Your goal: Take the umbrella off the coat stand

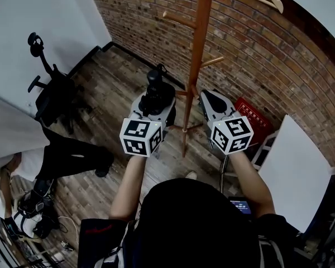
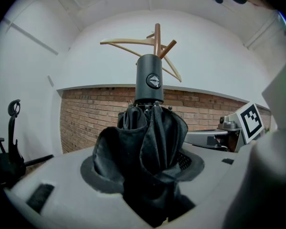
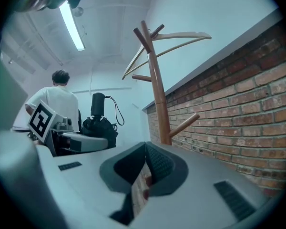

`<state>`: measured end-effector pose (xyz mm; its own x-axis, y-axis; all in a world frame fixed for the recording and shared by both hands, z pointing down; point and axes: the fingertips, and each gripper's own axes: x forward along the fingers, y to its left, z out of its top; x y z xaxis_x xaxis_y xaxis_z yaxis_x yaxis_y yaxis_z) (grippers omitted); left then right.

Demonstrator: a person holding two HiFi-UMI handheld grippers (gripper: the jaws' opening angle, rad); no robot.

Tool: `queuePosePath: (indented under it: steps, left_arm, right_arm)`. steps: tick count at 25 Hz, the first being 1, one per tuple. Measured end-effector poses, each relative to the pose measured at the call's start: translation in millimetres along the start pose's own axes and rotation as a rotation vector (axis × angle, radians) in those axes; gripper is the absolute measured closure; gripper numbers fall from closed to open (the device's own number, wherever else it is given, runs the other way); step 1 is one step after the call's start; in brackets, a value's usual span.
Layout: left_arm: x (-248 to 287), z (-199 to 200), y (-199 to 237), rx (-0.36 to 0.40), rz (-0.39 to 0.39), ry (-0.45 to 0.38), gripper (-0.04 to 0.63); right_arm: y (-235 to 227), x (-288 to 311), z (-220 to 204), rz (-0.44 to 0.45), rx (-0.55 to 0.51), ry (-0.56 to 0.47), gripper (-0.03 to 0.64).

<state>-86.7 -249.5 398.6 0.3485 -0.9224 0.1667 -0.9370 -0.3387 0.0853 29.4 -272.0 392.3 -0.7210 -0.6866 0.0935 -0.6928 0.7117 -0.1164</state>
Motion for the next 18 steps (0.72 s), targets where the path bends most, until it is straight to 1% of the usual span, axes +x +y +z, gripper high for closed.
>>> queuePosePath:
  steps: [11,18]
  left_arm:
    - [-60,2,28,-0.002,-0.007,-0.011,0.318]
    - [-96,-7,32,-0.004,-0.016,-0.006,0.318]
  right_arm:
    - [65,1,3,-0.007,-0.017,-0.002,0.589]
    - [109,-11,-1,-0.004,-0.033,-0.005,0.589]
